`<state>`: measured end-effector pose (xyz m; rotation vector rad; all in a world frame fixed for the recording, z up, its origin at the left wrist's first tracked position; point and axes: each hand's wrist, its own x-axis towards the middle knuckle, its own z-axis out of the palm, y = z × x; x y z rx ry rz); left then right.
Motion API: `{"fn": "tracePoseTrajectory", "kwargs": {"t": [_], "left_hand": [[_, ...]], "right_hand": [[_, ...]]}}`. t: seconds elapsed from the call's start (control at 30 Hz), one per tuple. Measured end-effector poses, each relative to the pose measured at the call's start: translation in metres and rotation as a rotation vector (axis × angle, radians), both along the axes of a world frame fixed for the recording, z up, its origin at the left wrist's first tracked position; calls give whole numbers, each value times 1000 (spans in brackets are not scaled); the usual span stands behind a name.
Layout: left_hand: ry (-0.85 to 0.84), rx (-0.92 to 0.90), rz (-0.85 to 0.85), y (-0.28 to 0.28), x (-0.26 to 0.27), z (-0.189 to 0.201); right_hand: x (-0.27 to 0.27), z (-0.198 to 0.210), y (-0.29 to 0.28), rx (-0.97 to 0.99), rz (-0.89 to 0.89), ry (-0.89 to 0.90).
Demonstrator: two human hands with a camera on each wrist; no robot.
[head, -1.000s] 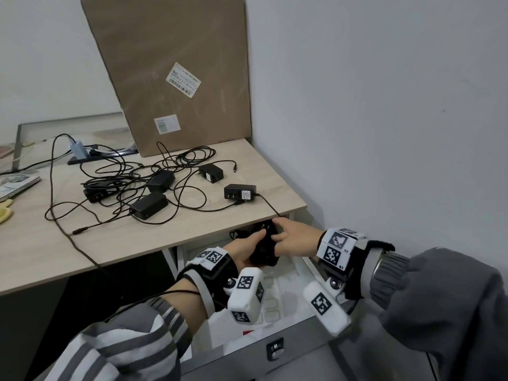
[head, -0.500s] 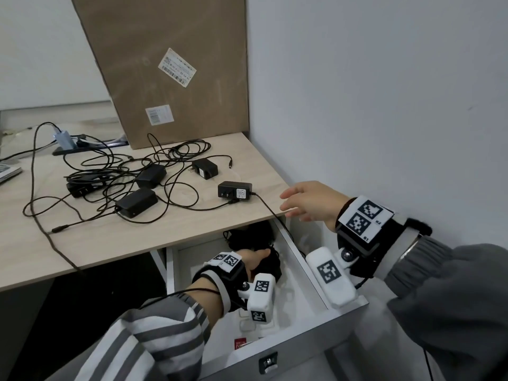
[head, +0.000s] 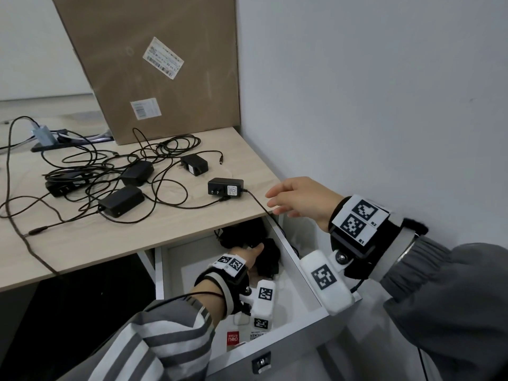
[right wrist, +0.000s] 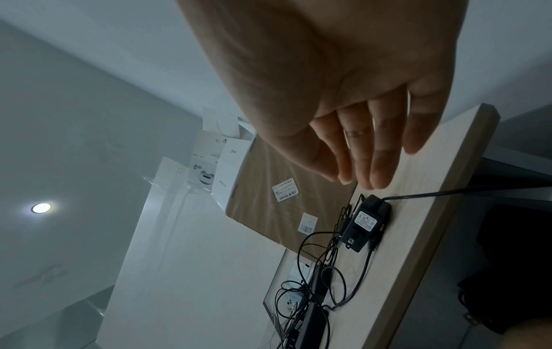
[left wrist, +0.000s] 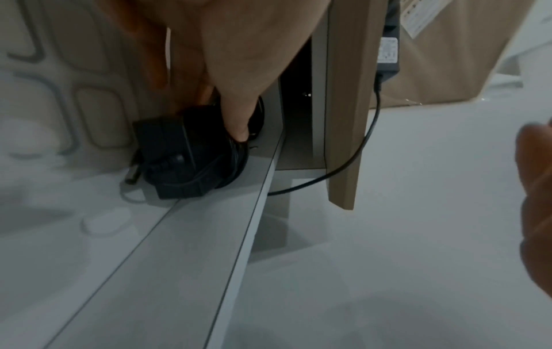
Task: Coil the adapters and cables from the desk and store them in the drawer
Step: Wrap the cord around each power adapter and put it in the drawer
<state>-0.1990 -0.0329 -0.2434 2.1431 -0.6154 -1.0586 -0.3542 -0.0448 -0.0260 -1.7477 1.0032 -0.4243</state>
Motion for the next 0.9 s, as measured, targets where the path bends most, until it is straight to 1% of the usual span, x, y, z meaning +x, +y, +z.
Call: {"fn": "tracePoseTrajectory", "kwargs": {"t": [0.03,0.1,0.2,0.27,0.33,0.37,0.4,0.47,0.67,0.7,0.77,0.83,0.9], "left_hand": [[-33,-3,-32,7,-3,14],[-12,-5,-61,11,-4,24],[51,-25,-57,5,1,12],[112,-40,-38,-3,8,-8],[203,-39,0,3,3,4],[225,-50,-16,8,-1,18],[249,-40,-33,10,-2,25],[273,-45,-15,12,1,31],[239,-48,-1,21,8,46],[245,-66,24,23,9,51],[268,-107,42,30,10,62],[303,-121,9,37,11,77],[322,-145,-11,43,12,94]], "right_hand": [[0,0,0,-1,1,1],[1,-1,0,1,3,3],[1,-3,0,2,4,8],[2,-5,0,1,3,11],[3,-5,0,2,1,17],[3,-5,0,4,0,20],[3,-5,-1,6,-1,23],[3,-5,0,11,-4,22],[4,-5,2,5,-5,27],[4,-5,2,4,-5,28],[6,-4,2,-6,-8,25],[13,-5,1,-31,-17,25],[26,-7,-2,-106,-11,46]]}}
